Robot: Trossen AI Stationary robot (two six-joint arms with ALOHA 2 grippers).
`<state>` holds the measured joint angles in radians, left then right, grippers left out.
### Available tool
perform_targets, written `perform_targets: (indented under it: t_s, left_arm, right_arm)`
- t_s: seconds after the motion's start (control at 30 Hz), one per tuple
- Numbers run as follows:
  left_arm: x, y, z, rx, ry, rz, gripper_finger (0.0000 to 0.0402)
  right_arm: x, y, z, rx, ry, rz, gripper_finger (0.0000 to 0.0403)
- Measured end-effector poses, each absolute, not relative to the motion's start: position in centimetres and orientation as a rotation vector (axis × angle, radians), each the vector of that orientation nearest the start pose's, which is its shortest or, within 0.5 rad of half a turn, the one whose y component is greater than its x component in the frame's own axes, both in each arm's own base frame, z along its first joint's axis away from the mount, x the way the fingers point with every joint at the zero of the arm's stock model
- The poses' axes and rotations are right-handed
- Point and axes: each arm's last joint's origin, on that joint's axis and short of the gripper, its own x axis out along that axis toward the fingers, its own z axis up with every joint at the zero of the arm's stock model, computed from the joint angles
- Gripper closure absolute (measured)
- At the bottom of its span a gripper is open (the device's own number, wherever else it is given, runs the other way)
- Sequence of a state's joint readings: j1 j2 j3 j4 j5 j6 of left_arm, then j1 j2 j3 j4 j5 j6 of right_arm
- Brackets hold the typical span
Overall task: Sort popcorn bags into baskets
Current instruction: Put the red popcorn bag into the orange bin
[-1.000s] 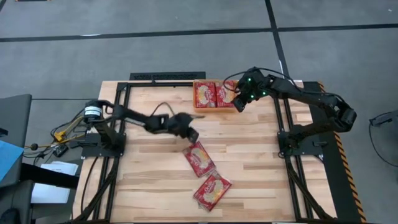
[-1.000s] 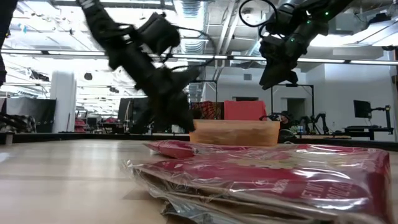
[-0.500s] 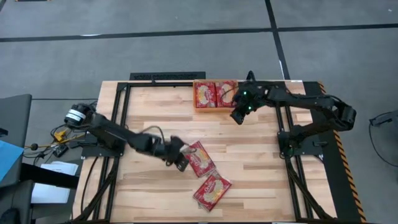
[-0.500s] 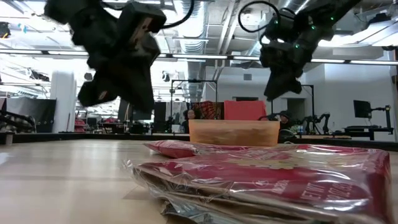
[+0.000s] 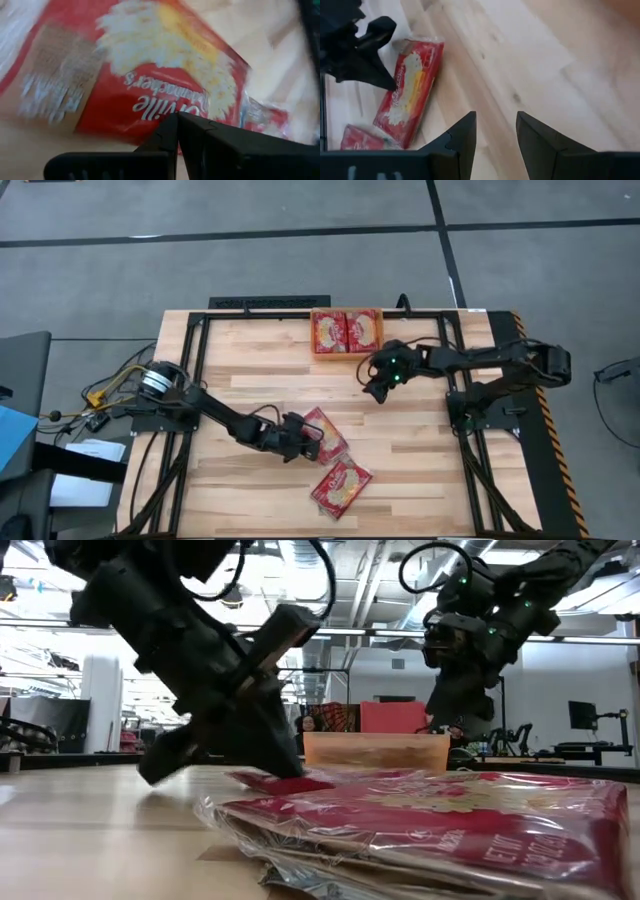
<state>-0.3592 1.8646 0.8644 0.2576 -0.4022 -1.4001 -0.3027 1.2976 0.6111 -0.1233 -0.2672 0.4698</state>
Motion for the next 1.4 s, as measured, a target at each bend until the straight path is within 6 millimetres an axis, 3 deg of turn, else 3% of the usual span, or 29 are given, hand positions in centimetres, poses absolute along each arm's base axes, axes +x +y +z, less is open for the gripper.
perform_targets:
  t_s: [0.2,0.43,0.7,1.1,1.27,1.4]
  left_arm:
    - [33.4,-11.4,11.1,-1.067,0.547,0.491,0.0401]
    - [33.3,-11.4,11.0,-0.986,0.581,0.465,0.0401]
    - [33.5,-10.2,10.7,-0.882,0.624,0.457,0.0401]
    - [34.1,-7.9,10.7,-0.818,0.615,0.491,0.0401]
    - [34.1,-7.7,10.7,-0.803,0.616,0.492,0.0401]
    - [34.2,-7.5,10.7,-0.803,0.611,0.493,0.0401]
  right_arm:
    - [23.6,-4.8,17.7,0.733,0.783,-0.195,0.0229]
    - [24.9,-2.3,18.1,0.71,0.733,-0.081,0.0189]
    - [27.8,-0.8,13.9,0.8,0.782,-0.035,0.0154]
    - [31.9,-0.8,9.7,0.889,0.809,0.05,0.0153]
    - [33.9,-0.9,9.7,0.885,0.795,0.059,0.0157]
    - [34.9,-0.9,10.2,0.888,0.796,0.06,0.0196]
